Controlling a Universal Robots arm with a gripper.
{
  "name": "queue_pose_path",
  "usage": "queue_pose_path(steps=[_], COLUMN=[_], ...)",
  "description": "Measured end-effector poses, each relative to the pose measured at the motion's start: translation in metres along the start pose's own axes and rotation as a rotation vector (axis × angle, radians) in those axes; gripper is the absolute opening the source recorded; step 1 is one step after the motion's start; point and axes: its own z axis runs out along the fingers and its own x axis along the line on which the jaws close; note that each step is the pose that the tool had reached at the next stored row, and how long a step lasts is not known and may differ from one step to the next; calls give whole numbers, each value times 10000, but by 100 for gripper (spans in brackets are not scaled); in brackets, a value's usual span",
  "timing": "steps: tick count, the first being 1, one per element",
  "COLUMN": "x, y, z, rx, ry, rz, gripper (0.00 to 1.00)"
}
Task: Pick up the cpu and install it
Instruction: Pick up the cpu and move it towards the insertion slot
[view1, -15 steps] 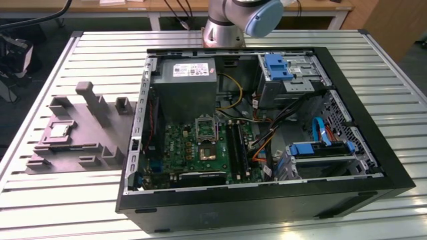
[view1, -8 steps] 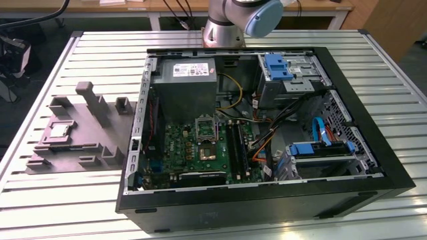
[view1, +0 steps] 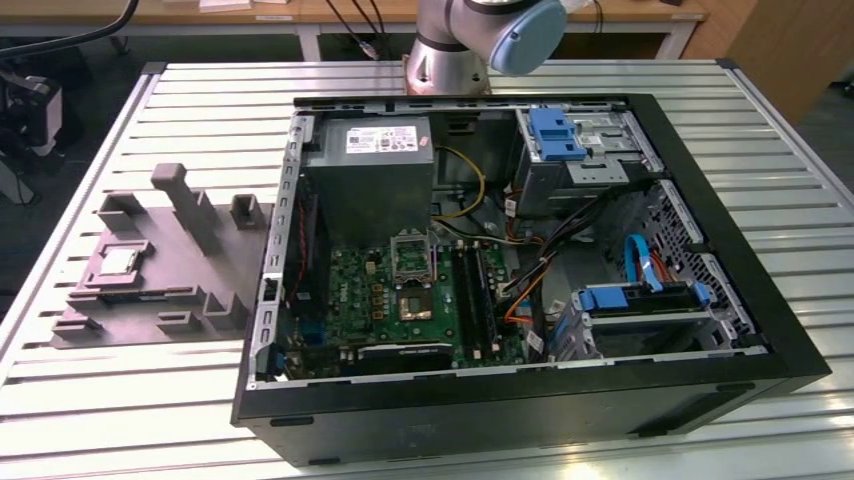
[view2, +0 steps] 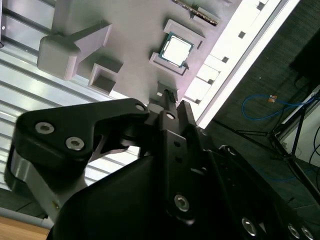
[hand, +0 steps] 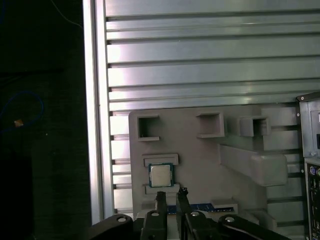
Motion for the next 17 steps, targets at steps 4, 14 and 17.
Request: queue_pose_path(steps=[4, 14, 17], x=[2, 6, 7], y=[0, 0, 0], z=[0, 0, 3], rx=[0, 0, 120], ry=[0, 0, 8], rz=[0, 0, -138], gripper=[35, 65, 65])
